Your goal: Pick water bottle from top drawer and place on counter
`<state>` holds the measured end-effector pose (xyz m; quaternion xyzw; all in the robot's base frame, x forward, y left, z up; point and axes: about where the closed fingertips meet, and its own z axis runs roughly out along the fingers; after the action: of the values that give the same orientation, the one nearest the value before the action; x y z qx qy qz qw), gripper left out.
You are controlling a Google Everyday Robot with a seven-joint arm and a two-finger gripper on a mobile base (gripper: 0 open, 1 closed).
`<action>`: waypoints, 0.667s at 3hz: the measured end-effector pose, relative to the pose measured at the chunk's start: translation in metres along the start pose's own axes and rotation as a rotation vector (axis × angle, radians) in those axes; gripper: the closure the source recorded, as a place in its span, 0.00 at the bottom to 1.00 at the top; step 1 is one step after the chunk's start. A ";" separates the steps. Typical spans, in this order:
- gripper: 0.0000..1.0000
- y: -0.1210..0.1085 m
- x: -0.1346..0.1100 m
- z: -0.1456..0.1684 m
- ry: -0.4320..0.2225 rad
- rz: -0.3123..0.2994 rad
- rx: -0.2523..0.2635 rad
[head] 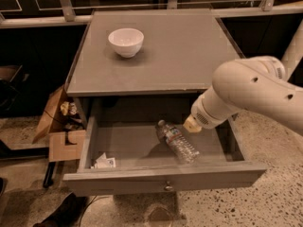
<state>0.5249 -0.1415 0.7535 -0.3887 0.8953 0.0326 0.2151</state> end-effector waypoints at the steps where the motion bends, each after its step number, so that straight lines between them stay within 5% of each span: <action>1: 1.00 0.000 0.001 0.005 0.000 0.005 -0.005; 2: 1.00 0.000 0.004 0.006 0.000 0.012 -0.005</action>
Offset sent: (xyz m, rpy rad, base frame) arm -0.0005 -0.0075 -0.0157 0.0169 0.0136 -0.0312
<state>0.5251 -0.1427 0.7462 -0.3837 0.8976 0.0361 0.2138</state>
